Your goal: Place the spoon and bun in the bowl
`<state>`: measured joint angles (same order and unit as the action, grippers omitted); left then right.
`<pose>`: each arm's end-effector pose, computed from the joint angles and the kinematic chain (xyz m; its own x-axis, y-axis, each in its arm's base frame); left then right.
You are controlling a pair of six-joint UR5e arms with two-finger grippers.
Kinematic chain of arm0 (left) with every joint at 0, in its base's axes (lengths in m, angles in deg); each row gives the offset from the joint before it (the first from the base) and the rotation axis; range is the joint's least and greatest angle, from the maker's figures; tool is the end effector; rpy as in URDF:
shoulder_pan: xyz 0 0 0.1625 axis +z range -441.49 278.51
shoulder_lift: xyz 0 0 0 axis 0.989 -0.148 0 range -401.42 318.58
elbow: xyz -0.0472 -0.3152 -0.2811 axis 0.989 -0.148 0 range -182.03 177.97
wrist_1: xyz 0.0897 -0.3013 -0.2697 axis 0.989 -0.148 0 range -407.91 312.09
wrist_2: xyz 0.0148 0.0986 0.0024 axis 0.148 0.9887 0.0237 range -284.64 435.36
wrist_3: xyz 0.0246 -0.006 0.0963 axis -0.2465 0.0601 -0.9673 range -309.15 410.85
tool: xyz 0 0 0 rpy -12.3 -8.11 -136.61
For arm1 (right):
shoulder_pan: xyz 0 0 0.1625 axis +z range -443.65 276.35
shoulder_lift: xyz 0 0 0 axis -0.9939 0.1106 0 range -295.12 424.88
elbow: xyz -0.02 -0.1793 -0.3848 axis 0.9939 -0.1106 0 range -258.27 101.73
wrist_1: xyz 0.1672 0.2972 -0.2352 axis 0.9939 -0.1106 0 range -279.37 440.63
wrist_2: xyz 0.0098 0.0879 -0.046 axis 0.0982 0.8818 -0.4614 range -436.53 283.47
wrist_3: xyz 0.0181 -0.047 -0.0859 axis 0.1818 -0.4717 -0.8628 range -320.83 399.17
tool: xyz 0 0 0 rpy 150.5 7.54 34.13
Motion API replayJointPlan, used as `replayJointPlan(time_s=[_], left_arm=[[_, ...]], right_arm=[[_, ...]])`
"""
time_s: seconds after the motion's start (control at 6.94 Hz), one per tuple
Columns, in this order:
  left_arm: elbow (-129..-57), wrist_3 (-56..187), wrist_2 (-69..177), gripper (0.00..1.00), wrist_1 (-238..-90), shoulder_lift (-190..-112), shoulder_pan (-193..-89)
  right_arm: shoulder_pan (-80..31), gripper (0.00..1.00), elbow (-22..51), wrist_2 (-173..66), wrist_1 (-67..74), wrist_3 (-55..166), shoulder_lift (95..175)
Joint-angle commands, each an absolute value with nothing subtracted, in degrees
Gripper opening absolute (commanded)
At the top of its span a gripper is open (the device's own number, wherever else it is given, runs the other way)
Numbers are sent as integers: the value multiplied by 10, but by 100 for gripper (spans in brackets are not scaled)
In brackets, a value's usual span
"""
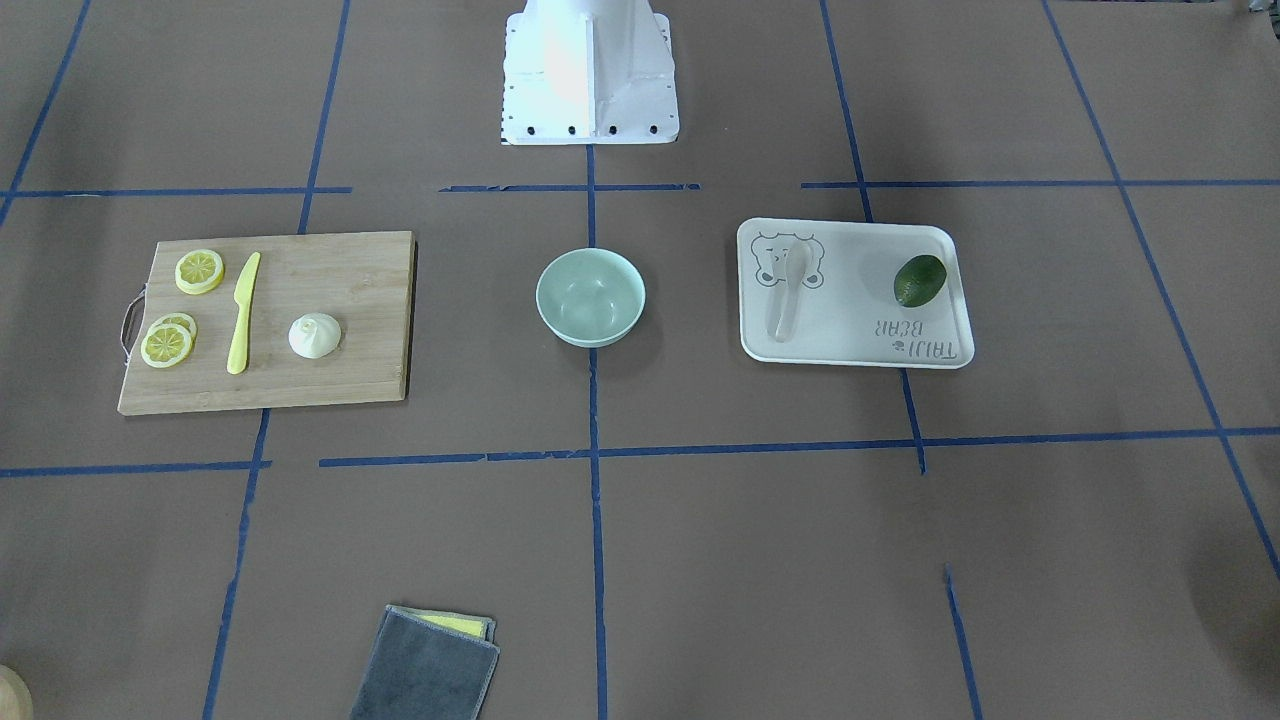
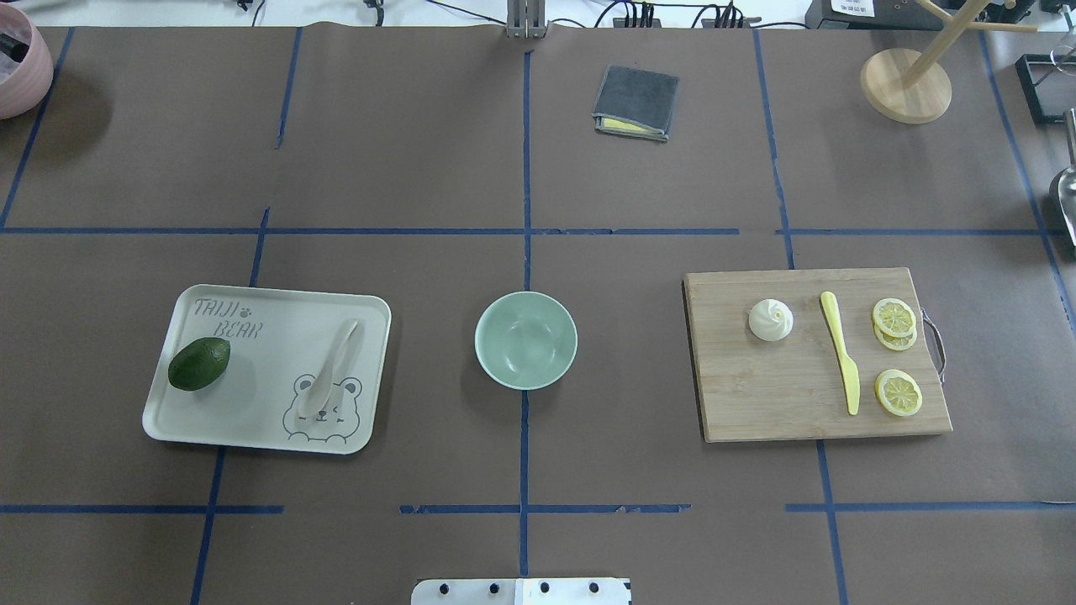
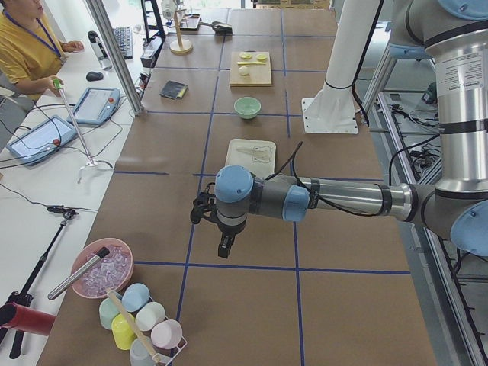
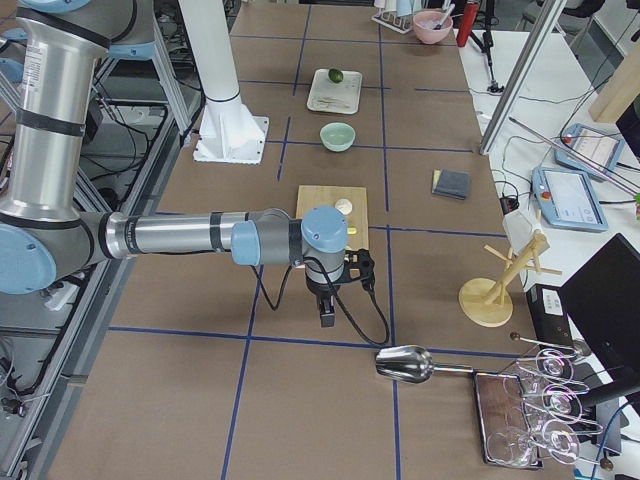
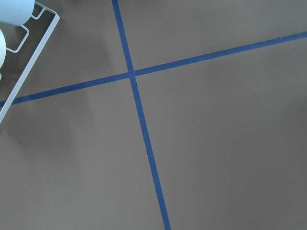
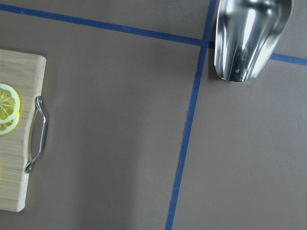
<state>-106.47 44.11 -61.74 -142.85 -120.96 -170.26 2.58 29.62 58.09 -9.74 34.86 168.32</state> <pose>-0.0513 -0.4244 0.6048 0.6709 0.2433 -0.7005 -0.1007 0.9658 0.2390 0.0371 -0.4000 0.6090 0.7000 -0.1711 0.6934 0.1184 0.9852 0.1237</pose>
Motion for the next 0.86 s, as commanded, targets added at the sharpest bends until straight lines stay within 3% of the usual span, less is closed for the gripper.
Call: replayJointPlan(time_s=[0.0, 0.72], left_arm=[[-1064, 417, -617, 100, -1453, -1205, -1703], [-1048, 421, -678, 100, -1483, -1212, -1695]], right_arm=[[26, 100, 297, 592, -99, 349, 1686], [26, 100, 296, 608, -92, 356, 1682]])
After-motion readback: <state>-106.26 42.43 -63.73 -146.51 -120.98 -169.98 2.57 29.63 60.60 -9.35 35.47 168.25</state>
